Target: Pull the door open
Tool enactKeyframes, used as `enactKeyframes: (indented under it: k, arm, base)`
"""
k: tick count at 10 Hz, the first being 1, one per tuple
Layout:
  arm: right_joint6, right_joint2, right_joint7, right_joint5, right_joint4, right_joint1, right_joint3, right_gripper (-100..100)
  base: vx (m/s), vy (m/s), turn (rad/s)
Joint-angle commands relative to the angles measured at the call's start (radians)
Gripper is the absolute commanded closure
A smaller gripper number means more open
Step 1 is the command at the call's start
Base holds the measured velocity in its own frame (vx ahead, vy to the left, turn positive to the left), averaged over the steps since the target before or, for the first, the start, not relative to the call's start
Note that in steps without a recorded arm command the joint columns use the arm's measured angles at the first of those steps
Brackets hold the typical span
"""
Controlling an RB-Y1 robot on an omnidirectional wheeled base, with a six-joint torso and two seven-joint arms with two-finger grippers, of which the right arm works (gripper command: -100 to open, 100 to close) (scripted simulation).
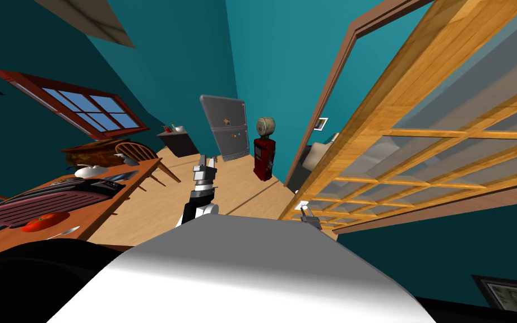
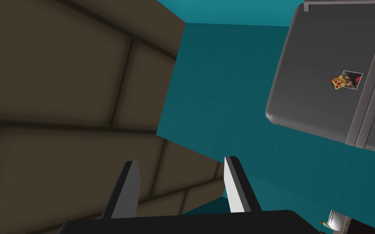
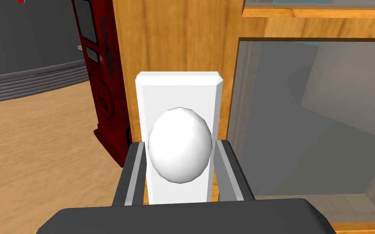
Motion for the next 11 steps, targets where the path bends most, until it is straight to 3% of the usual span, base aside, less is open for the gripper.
enactKeyframes:
  k: [1, 3, 5, 7, 9, 11]
  arm:
    - [-0.034, 0.022, -0.011, 0.010, 0.022, -0.001, 0.021, 100]
    - [-0.057, 0.029, -0.018, 0.013, 0.038, 0.002, 0.030, 100]
    - [-0.105, 0.043, -0.032, 0.018, 0.074, 0.009, 0.048, 100]
    - [-0.119, 0.047, -0.036, 0.019, 0.084, 0.011, 0.053, 100]
    - [-0.173, 0.061, -0.052, 0.024, 0.125, 0.020, 0.074, 100]
    - [-0.173, 0.061, -0.052, 0.024, 0.125, 0.020, 0.074, 100]
  base:
    - [0.095, 0.049, 0.058]
    - [0.052, 0.041, 0.040]
    - [0.048, 0.042, 0.061]
    - [0.028, -0.003, 0.011]
    - [0.056, 0.017, 0.057]
    - [0.021, 0.007, 0.009]
